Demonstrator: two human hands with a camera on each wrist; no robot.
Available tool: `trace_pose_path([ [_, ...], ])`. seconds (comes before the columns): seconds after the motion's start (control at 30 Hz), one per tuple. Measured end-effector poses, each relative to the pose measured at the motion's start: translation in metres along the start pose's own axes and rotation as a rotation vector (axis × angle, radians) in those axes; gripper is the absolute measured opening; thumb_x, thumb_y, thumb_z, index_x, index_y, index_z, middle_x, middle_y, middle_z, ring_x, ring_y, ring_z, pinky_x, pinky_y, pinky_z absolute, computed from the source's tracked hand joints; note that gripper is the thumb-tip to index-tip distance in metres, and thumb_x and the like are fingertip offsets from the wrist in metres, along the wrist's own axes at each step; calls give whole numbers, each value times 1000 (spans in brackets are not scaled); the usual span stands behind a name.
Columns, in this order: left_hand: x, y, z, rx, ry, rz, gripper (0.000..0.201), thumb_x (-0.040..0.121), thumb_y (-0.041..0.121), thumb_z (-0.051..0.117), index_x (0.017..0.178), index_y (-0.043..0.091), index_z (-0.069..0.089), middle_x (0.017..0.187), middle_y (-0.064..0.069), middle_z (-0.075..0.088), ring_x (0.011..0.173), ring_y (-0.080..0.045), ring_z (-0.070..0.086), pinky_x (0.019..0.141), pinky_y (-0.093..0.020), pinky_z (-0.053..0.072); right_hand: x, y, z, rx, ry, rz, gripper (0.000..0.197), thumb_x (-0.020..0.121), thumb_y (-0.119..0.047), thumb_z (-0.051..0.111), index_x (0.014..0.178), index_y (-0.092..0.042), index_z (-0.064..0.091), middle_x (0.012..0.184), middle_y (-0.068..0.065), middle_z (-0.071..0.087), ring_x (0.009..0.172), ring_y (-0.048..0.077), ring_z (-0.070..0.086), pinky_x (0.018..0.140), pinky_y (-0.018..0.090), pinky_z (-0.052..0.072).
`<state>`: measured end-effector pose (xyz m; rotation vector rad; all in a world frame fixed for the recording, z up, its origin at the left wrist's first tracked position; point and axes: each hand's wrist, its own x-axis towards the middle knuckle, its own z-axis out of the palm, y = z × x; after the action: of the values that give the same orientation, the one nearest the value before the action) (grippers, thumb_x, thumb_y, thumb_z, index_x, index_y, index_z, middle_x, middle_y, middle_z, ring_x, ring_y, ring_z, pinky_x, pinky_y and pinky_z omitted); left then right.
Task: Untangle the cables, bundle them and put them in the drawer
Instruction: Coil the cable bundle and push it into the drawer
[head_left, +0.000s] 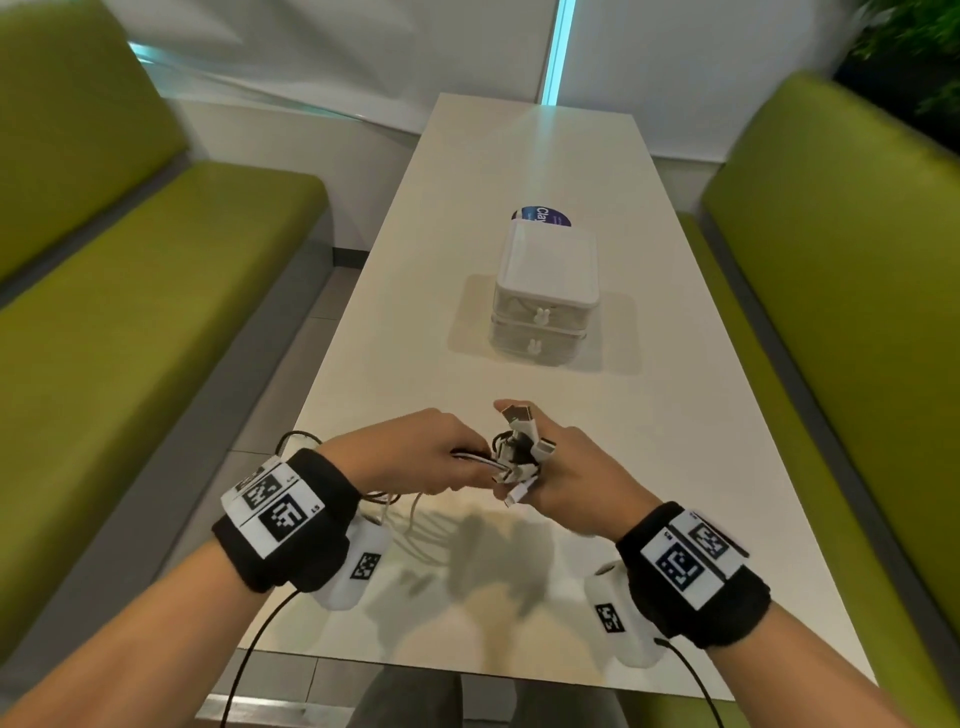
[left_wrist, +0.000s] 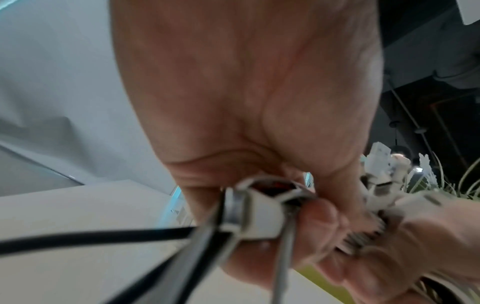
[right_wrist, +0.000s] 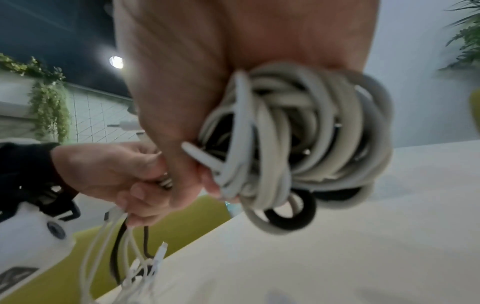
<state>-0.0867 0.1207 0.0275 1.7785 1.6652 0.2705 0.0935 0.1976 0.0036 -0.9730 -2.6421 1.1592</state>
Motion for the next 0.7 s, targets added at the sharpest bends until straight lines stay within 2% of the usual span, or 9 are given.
trace_pose_path([
  [0.07, 0, 2, 2, 99, 47, 34, 36, 97, 35, 51, 62, 28, 47, 54, 8, 50, 50, -6, 45, 55, -25, 35, -1, 2, 2, -17, 42, 19, 48, 78, -27, 69, 120, -31, 46, 91, -2, 67, 81, 23, 62, 73, 45, 53],
  [0.13, 3, 3, 4, 212, 159, 84, 39, 99, 34, 48, 61, 30, 42, 53, 8, 46, 51, -8, 44, 54, -28, 29, 2, 2, 1, 98, 70, 36, 25, 70, -17, 68, 92, -23, 60, 80, 3, 67, 73, 28, 63, 65, 48, 54],
  [0.23, 7, 5, 5, 234, 289, 140, 34, 95, 41, 53, 63, 34, 44, 55, 9, 48, 52, -7, 45, 53, -29, 29, 6, 2, -3, 138, 105, 53, 10, 65, -11, 71, 68, -18, 63, 71, 4, 67, 68, 23, 65, 64, 45, 53],
  [0.3, 7, 4, 4, 163, 306, 138, 27, 91, 46, 58, 68, 37, 49, 57, 11, 54, 53, -3, 49, 54, -24, 33, 7, 2, -5, 181, 128, 31, 11, 73, -15, 72, 76, -22, 64, 75, 0, 67, 70, 18, 63, 66, 40, 52],
  [0.37, 8, 1, 5, 52, 323, 74, 26, 84, 56, 62, 75, 31, 56, 57, 8, 59, 52, -3, 54, 53, -21, 38, 5, -4, -7, 298, 130, 10, 23, 78, -10, 74, 99, -13, 64, 90, 3, 69, 81, 17, 65, 77, 33, 54],
  [0.4, 9, -3, 7, 21, 318, 44, 35, 81, 60, 62, 77, 25, 58, 56, 6, 60, 50, -4, 55, 52, -21, 40, 3, -5, -9, 343, 119, -3, 23, 79, -6, 74, 100, -7, 64, 89, 5, 68, 80, 16, 65, 76, 30, 53],
  [0.5, 5, -17, 14, -80, 226, 17, 48, 83, 62, 60, 74, 15, 63, 53, 5, 60, 48, -8, 57, 54, -21, 41, -5, -13, -14, 423, 10, 16, 13, 84, -7, 71, 85, 3, 63, 73, 9, 70, 54, 20, 62, 54, 28, 49],
  [0.6, -4, -27, 18, -334, 127, 15, 44, 89, 53, 55, 67, 15, 56, 51, 13, 51, 47, -9, 51, 53, -22, 42, -10, -15, -18, 406, -50, 36, 15, 88, -13, 68, 75, -9, 64, 62, 6, 67, 44, 17, 51, 51, 26, 44],
  [0.7, -13, -24, 15, -348, 185, -6, 48, 88, 61, 45, 66, 21, 57, 47, 15, 46, 46, -4, 44, 49, -17, 39, -9, -13, -20, 432, 5, 56, 21, 86, -18, 70, 74, -3, 61, 50, 5, 52, 39, 17, 46, 46, 24, 40],
])
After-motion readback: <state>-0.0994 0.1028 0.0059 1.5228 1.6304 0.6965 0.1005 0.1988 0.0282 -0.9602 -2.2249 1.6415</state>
